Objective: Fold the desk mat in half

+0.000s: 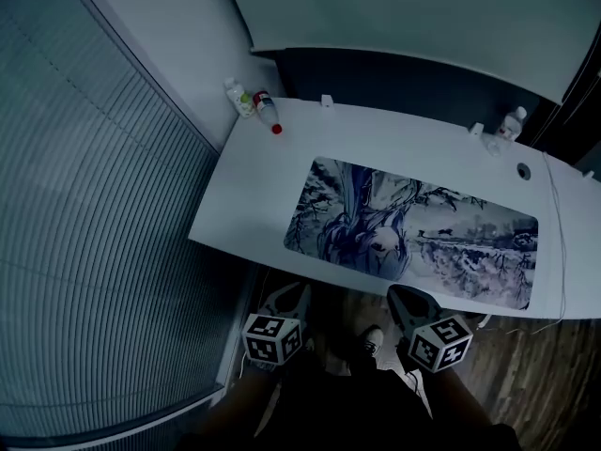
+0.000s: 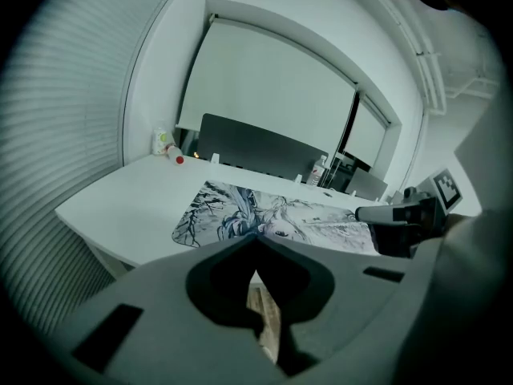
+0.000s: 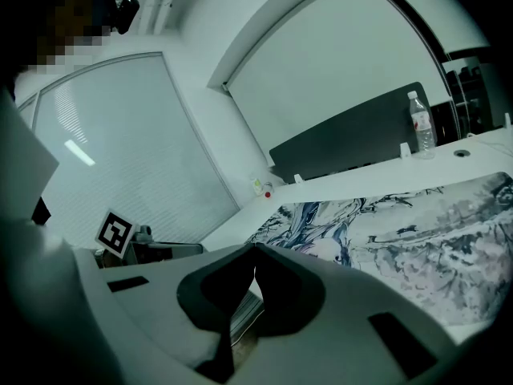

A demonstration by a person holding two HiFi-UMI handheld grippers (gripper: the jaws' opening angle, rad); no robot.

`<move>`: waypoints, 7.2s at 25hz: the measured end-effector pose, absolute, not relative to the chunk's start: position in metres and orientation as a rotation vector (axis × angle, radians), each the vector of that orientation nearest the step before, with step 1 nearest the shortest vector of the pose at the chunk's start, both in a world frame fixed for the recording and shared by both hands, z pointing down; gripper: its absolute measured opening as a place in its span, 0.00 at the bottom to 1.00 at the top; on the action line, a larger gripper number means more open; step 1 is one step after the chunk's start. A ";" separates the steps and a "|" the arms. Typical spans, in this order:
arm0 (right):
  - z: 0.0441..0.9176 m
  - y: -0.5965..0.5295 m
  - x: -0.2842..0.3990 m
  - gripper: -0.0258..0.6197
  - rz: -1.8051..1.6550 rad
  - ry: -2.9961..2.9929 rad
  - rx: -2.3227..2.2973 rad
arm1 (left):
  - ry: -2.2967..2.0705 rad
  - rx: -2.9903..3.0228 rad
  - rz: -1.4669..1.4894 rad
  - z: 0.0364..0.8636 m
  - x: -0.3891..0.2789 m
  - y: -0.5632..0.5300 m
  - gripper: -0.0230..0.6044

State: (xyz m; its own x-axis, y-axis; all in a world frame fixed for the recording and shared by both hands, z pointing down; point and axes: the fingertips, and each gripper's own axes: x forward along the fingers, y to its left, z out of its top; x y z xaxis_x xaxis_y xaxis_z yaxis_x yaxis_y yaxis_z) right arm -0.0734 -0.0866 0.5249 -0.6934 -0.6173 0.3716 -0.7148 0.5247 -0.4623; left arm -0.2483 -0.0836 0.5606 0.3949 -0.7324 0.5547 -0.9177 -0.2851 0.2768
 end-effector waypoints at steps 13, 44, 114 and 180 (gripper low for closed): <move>0.522 -0.092 -0.046 0.08 0.906 -2.624 1.103 | -1.487 2.057 0.481 0.560 -0.239 -0.099 0.05; 0.546 -0.156 -0.071 0.08 1.018 -2.431 1.380 | -1.357 1.919 0.796 0.666 -0.316 -0.190 0.35; 0.526 -0.105 -0.013 0.08 1.092 -2.141 2.058 | -0.683 2.398 0.984 0.649 -0.183 -0.183 0.11; 0.532 0.001 0.198 0.08 1.186 -2.099 2.211 | -0.752 2.393 1.122 0.650 0.011 -0.141 0.11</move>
